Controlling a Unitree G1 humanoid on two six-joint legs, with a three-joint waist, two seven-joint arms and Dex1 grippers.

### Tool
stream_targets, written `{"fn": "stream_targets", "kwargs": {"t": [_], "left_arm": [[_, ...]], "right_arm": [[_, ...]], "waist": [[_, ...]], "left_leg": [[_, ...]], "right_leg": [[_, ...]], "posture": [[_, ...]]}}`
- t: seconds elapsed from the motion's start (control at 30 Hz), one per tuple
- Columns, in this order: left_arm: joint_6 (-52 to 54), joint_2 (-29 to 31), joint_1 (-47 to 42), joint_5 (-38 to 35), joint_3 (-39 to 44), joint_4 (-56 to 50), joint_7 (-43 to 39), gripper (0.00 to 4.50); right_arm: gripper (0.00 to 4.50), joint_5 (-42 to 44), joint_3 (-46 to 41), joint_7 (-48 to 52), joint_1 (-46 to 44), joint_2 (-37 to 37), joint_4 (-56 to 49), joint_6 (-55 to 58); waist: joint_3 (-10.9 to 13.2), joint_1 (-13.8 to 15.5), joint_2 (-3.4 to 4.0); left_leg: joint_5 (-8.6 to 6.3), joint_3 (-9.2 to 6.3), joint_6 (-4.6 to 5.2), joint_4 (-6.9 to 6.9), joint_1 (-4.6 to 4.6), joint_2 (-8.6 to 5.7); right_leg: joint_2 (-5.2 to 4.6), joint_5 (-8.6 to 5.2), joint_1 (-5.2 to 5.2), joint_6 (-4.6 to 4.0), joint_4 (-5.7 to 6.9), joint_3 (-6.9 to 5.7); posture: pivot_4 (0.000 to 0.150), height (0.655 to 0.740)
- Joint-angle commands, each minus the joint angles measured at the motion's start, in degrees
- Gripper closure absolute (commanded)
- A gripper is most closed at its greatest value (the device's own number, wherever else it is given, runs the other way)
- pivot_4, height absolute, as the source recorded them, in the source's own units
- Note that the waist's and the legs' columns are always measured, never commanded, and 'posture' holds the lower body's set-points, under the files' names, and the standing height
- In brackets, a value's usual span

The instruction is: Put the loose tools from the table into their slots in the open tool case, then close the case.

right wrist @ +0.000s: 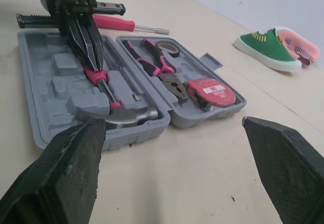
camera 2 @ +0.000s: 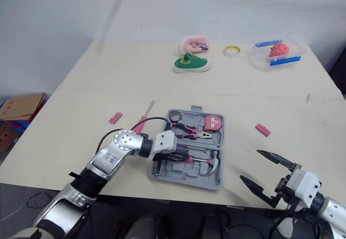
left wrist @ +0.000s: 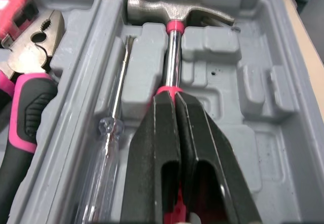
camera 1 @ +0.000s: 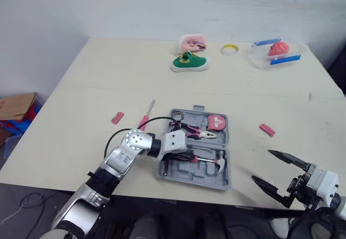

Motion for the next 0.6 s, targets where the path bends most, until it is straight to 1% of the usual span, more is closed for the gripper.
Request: {"fn": "stream_targets", "kwargs": {"t": [0.03, 0.07, 0.1, 0.13, 0.2, 0.27, 0.3, 0.33, 0.37, 0.4, 0.43, 0.5, 0.53, 0.6], "left_arm": [[-4.1, 1.0, -0.4, -5.8, 5.9, -1.6, -3.6, 4.45], [-4.1, 1.7, -0.3, -7.3, 7.1, -2.5, -5.0, 4.45], [-4.1, 2.3, -0.3, -8.6, 8.3, -3.1, -5.9, 4.45], [-4.1, 3.2, 0.0, -10.2, 9.5, -3.9, -7.4, 4.22], [-3.7, 4.8, 0.8, -12.2, 11.9, -5.2, -8.3, 3.76], [-3.5, 6.3, 1.5, -13.2, 14.6, -6.2, -7.5, 2.90], [-3.5, 6.7, 1.7, -13.4, 15.5, -6.5, -7.1, 2.39], [-2.4, 7.5, 2.3, -14.5, 17.1, -6.9, -6.7, 2.22], [-1.5, 8.1, 2.7, -15.2, 18.0, -7.3, -6.5, 1.68], [-0.8, 8.4, 3.0, -15.7, 18.6, -7.5, -6.4, 1.36], [-1.7, 9.7, 4.1, -15.6, 20.3, -7.5, -6.2, 0.89], [-5.0, 14.1, 8.3, -14.7, 27.0, -4.9, -4.9, 0.03], [-8.4, 16.0, 10.5, -14.3, 31.5, -2.3, -3.7, 0.03], [-11.9, 18.4, 13.4, -14.2, 36.5, 1.1, -1.9, 0.03]], "right_arm": [[0.00, 1.6, -2.1, 0.9, 0.0, -0.7, 0.5, -1.6], [0.00, 1.8, -2.5, 1.2, 0.0, -1.0, 0.9, -1.7], [0.00, 2.0, -3.0, 1.6, 0.1, -1.4, 1.4, -1.9], [0.00, 2.3, -3.7, 1.9, 0.1, -1.8, 1.9, -1.9], [0.00, 2.9, -5.0, 2.4, 0.1, -2.6, 2.7, -2.0], [0.00, 3.5, -6.4, 2.9, 0.1, -3.4, 3.6, -2.0], [0.00, 3.7, -6.9, 3.2, 0.2, -3.7, 3.9, -2.0], [0.00, 4.0, -7.6, 3.5, 0.1, -4.1, 4.5, -2.0], [0.00, 4.1, -8.1, 3.8, 0.2, -4.2, 4.8, -2.0], [0.00, 4.2, -8.4, 4.1, 0.2, -4.3, 5.0, -2.0], [0.00, 4.2, -9.3, 4.5, 0.1, -4.7, 5.9, -2.2], [0.00, 4.2, -12.0, 5.5, -0.1, -6.1, 9.5, -3.0], [0.00, 4.2, -13.4, 6.1, -0.2, -6.9, 12.1, -3.5], [0.00, 4.1, -15.0, 7.0, -0.5, -7.6, 15.8, -4.5]], "waist": [[0.2, -0.1, -0.16], [0.3, -0.1, -0.19], [0.3, -0.1, -0.20], [0.4, -0.1, -0.22], [0.5, 0.0, -0.24], [0.5, 0.0, -0.27], [0.6, 0.0, -0.30], [0.6, 0.1, -0.34], [0.6, 0.0, -0.37], [0.7, 0.0, -0.44], [0.7, 0.0, -0.51], [0.8, -0.1, -0.51], [0.9, -0.3, -0.48], [1.0, -0.8, -0.53]], "left_leg": [[0.01, 0.02, 0.00, 0.00, -0.12, -0.01], [0.01, 0.05, -0.01, 0.00, -0.31, -0.01], [0.27, 0.08, -0.24, 0.06, -0.66, -0.02], [0.41, 0.09, -0.10, 0.13, -0.87, -0.03], [0.41, 0.10, -0.08, 0.13, -0.90, -0.06], [0.41, 0.11, -0.06, 0.16, -0.90, -0.07], [0.39, 0.10, -0.01, 0.20, -0.88, -0.08], [0.38, 0.10, 0.01, 0.22, -0.88, -0.08], [0.37, 0.08, 0.03, 0.23, -0.88, -0.08], [0.36, 0.08, 0.04, 0.24, -0.88, -0.08], [0.33, 0.08, -0.01, 0.24, -0.87, -0.08], [0.20, 0.05, -0.18, 0.23, -0.86, -0.08], [0.19, 0.06, -0.18, 0.23, -0.85, -0.08], [0.18, 0.12, -0.20, 0.08, -0.78, -0.06]], "right_leg": [[0.00, 0.03, -0.13, 0.00, 0.04, -0.02], [0.00, 0.02, -0.36, -0.01, 0.10, -0.02], [0.00, 0.02, -0.71, -0.01, 0.18, -0.04], [0.02, 0.02, -0.88, -0.02, 0.24, -0.09], [0.05, 0.01, -0.85, -0.03, 0.20, -0.17], [0.07, 0.01, -0.81, -0.03, 0.16, -0.21], [0.07, 0.01, -0.75, -0.02, 0.14, -0.21], [0.06, 0.01, -0.75, -0.01, 0.15, -0.21], [0.05, 0.03, -0.74, 0.03, 0.16, -0.21], [0.04, 0.05, -0.75, 0.05, 0.18, -0.19], [0.03, 0.06, -0.75, 0.07, 0.20, -0.17], [0.01, 0.07, -0.76, 0.08, 0.24, -0.15], [0.00, 0.07, -0.77, 0.08, 0.27, -0.13], [0.02, 0.06, -0.84, 0.06, 0.27, -0.06]], "posture": [[0.150, 0.7400], [0.150, 0.7400], [0.150, 0.7400], [0.150, 0.7400], [0.150, 0.7400], [0.150, 0.7400], [0.150, 0.7400], [0.150, 0.7400], [0.150, 0.7400], [0.150, 0.7400], [0.150, 0.7400], [0.150, 0.7400], [0.150, 0.7400], [0.150, 0.7400]]}}
